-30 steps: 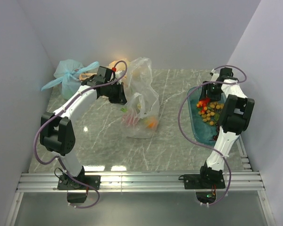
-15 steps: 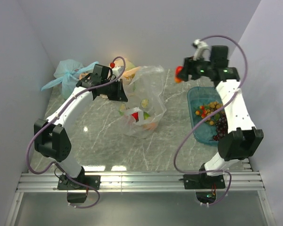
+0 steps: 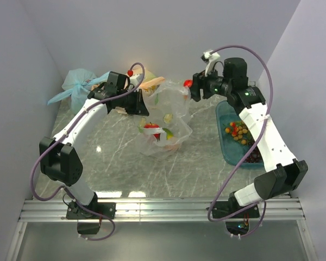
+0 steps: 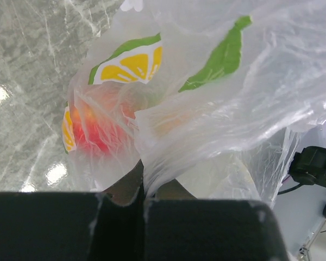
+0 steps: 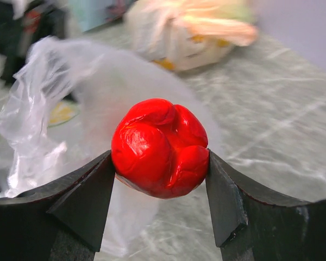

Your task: Place the fake fruits into the plastic bag and tie a complex knot

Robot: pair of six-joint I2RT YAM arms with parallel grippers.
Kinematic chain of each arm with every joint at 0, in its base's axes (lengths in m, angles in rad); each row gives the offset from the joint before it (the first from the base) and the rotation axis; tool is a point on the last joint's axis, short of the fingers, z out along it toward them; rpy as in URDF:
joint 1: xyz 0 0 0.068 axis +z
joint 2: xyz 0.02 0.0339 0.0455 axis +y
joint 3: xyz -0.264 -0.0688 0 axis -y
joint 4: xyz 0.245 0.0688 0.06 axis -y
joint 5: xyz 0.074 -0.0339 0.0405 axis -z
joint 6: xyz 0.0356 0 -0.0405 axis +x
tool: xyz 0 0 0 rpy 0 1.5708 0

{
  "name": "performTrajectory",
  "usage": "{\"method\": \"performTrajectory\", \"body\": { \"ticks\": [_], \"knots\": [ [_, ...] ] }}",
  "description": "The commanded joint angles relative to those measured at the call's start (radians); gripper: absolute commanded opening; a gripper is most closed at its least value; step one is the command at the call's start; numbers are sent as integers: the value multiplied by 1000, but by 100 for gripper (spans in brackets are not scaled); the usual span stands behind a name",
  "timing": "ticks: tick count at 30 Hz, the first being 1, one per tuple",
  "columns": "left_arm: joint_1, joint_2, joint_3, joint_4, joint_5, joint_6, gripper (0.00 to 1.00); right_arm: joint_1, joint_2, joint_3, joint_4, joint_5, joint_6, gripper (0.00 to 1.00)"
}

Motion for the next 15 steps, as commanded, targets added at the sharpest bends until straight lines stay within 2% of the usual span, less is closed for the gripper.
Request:
{"method": "performTrajectory", "body": {
  "ticks": [1, 3, 6, 8, 9, 10, 12, 13, 15],
  "knots": [
    [-3, -18, 8, 14, 24, -17, 1, -64, -40, 37, 56, 186, 19, 41],
    [0, -17, 4, 11, 24, -17, 1, -139, -29, 69, 23, 245, 7, 40],
    [2, -12, 8, 15, 29, -24, 0, -230, -35, 190, -19, 146, -4, 40],
    [3, 5, 26, 8, 37, -36, 0, -232, -48, 239, -77, 70, -51, 40],
    [2, 9, 27, 8, 41, -37, 0, -214, -66, 267, -91, -24, -64, 40],
    [3, 14, 32, 8, 49, -40, 1, -189, -77, 272, -102, -51, -69, 41],
    [3, 22, 35, 9, 57, -44, 1, -128, -112, 263, -120, -85, -92, 41],
    [3, 23, 34, 11, 60, -45, 0, -59, -123, 249, -116, -91, -92, 41],
    [5, 25, 34, 11, 67, -48, 0, 4, -155, 183, -53, -97, -60, 41]
  ]
}}
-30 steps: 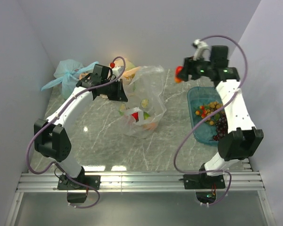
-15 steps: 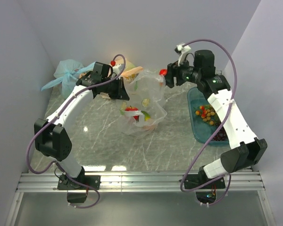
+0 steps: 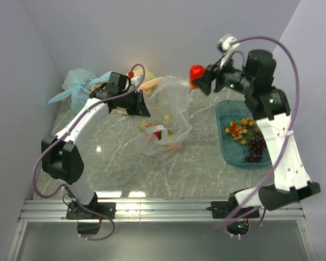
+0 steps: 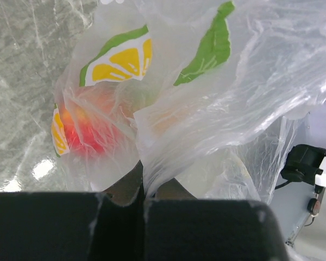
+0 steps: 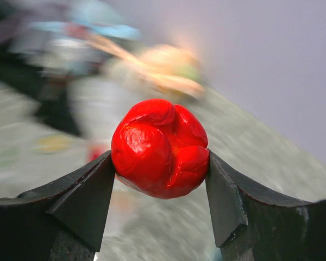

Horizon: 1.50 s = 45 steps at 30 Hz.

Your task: Place the fake fruits into the plastic bag and tie a complex knot

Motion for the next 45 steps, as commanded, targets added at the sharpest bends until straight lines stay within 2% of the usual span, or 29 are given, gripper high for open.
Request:
{"method": "performTrajectory", "body": {
  "ticks": [1, 5, 7, 12, 15, 18, 19, 22, 23, 25, 26, 29, 31, 34, 37, 41, 45],
  "knots": [
    [6, 8, 32, 11, 48, -15, 1, 151, -78, -60, 53, -82, -5, 40],
    [21, 2, 20, 18, 70, -36, 1, 283, -89, -178, 191, -25, -25, 38],
    [33, -1, 14, 23, 93, -46, 0, 322, -60, -235, 203, 5, -40, 35],
    [41, -18, 11, 26, 88, -38, 1, 339, 78, -342, 193, 39, -2, 30],
    [46, -23, -8, 31, 85, -43, 1, 365, 141, -424, 269, 33, -21, 30],
    [47, -21, -17, 38, 79, -49, 1, 397, 233, -387, 234, -74, -19, 33],
    [49, -21, -22, 41, 71, -50, 1, 403, 258, -370, 178, -109, -31, 36],
    [52, -23, -26, 43, 65, -49, 0, 438, 322, -327, 86, -114, -71, 55],
    [53, -24, -26, 40, 62, -49, 1, 443, 335, -321, 73, -102, -76, 71],
    [55, -23, -26, 38, 61, -44, 1, 446, 329, -316, 59, -59, -77, 81],
    [57, -24, -25, 35, 55, -46, 1, 445, 319, -312, 53, -42, -80, 89],
    [61, -26, -20, 34, 51, -38, 1, 443, 296, -245, 3, 13, -96, 96],
    [61, -27, -20, 32, 50, -35, 1, 443, 281, -198, -51, 39, -111, 97],
    [63, -24, -17, 28, 45, -30, 1, 414, 229, -113, -88, 73, -111, 97],
    [63, -27, -19, 23, 33, -27, 0, 324, 137, -42, -78, 35, -103, 97],
    [63, -40, -31, 23, 28, -30, 1, 201, -27, -62, -37, 87, -68, 99],
    [63, -41, -43, 25, 27, -30, 1, -6, -98, -144, -126, 136, -83, 98]
  ]
}}
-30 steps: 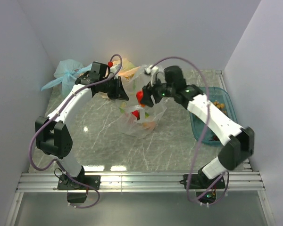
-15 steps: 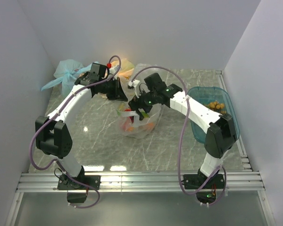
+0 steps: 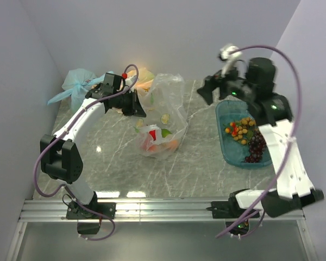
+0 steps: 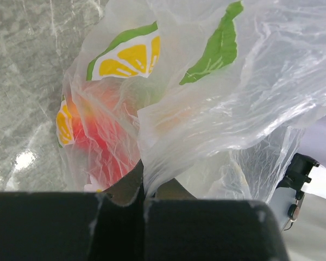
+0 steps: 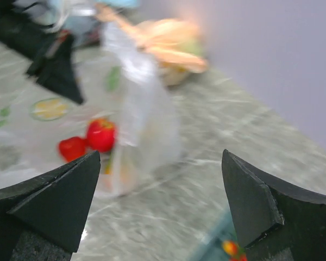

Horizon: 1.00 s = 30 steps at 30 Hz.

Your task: Place the fake fruits into the plastic bag and tie a complex knot

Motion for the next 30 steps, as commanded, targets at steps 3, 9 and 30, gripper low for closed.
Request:
{"method": "performTrajectory", "body": {
  "ticks": [3, 9, 30],
  "knots": [
    [3, -40, -5, 16, -9, 20, 1, -238, -53, -166, -161, 99, -101, 97],
    [2, -25, 2, 13, 1, 20, 1, -364, 70, -296, -206, 288, -240, 94],
    [3, -21, -28, 16, 7, 12, 1, -375, 580, -324, 33, 457, -485, 75]
  ]
}}
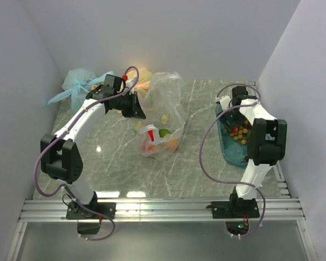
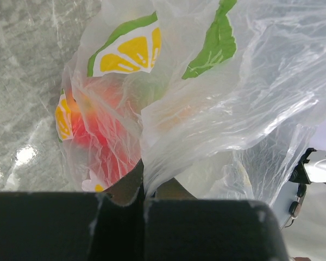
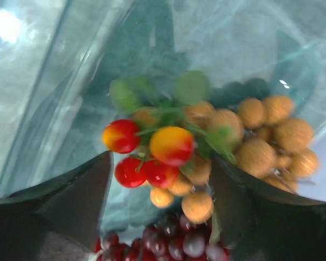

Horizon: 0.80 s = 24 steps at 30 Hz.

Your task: Place the fake fruits into the plastic bag and tie a complex knot

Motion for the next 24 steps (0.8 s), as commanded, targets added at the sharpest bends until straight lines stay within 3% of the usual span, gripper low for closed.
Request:
{"method": "performTrajectory", "body": {
  "ticks": [1, 7, 11, 20, 24],
  "knots": [
    [3, -19, -7, 18, 6, -2, 1, -7, 54, 50, 48, 29, -20, 70],
    [3, -11, 1, 16, 12, 0, 0, -12, 43, 107, 2, 20, -26, 36],
    [3, -8, 5, 12, 9, 4, 1, -12, -50, 133, -72, -37, 7, 24],
    [3, -4, 18, 5, 17, 21, 1, -19, -225, 352, -279, -176, 92, 12],
    [3, 6, 34, 1, 18, 26, 1, -12, -287, 507, -394, -389, 142, 13]
  ]
}}
